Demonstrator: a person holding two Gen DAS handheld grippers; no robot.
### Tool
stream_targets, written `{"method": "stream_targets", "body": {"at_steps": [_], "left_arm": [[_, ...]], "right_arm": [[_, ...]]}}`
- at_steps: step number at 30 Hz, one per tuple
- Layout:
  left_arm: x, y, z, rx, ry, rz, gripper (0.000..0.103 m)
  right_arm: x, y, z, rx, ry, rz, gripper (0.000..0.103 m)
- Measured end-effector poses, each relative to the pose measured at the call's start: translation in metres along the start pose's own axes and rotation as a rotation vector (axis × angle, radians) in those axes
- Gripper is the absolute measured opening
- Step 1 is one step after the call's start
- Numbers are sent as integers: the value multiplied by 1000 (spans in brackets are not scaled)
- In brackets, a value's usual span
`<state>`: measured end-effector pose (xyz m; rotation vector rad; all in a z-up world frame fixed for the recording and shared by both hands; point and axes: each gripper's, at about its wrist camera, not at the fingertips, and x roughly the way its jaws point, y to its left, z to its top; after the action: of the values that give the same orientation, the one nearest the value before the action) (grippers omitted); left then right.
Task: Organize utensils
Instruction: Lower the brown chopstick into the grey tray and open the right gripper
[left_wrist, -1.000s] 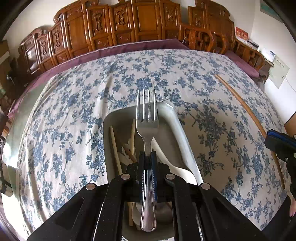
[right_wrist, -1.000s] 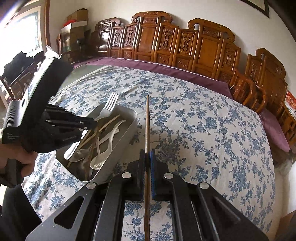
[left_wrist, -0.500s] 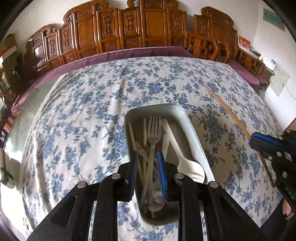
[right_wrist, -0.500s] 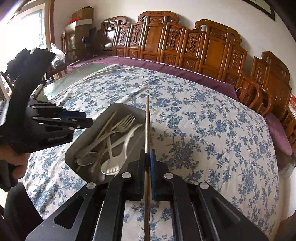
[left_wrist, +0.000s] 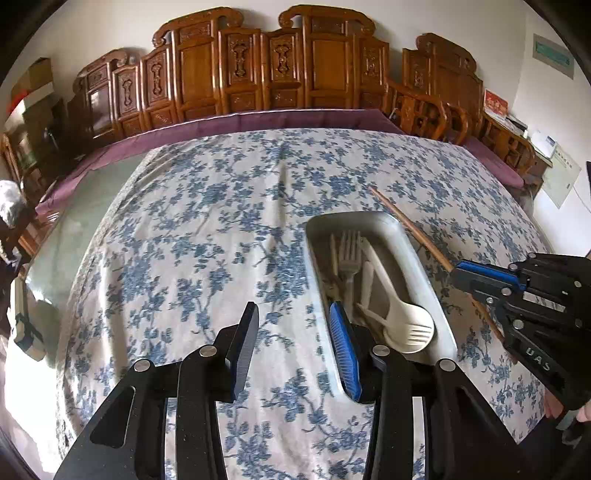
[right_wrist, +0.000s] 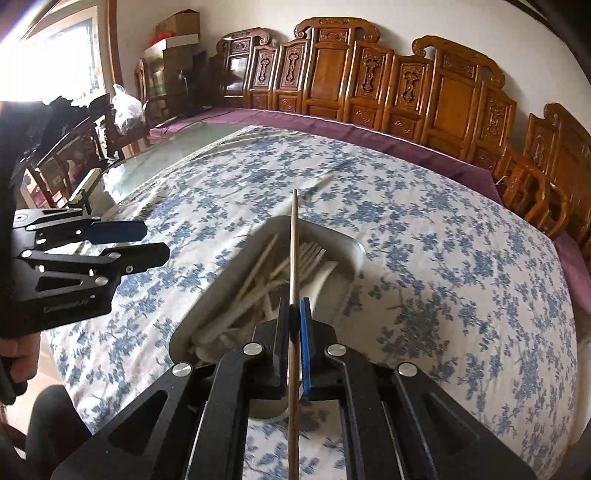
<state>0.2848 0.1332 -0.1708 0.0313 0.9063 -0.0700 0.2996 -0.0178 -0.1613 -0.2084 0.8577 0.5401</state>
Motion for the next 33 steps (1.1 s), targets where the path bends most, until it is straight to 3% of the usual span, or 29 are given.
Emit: {"method": "stream_targets", "body": {"at_steps": [6, 10, 19, 33], "left_arm": [[-7, 17, 0, -27, -15, 2, 48], [-10, 23, 1, -41, -31, 6, 60], [-5, 30, 4, -61, -33, 19, 60], [2, 26, -2, -59, -12, 27, 61]], "right_arm": [[15, 12, 13, 17, -2, 37, 6], [28, 12, 20, 52, 7, 58, 6], [46, 7, 31, 96, 3, 75, 6], [74, 1, -3, 124, 65, 72, 6]]}}
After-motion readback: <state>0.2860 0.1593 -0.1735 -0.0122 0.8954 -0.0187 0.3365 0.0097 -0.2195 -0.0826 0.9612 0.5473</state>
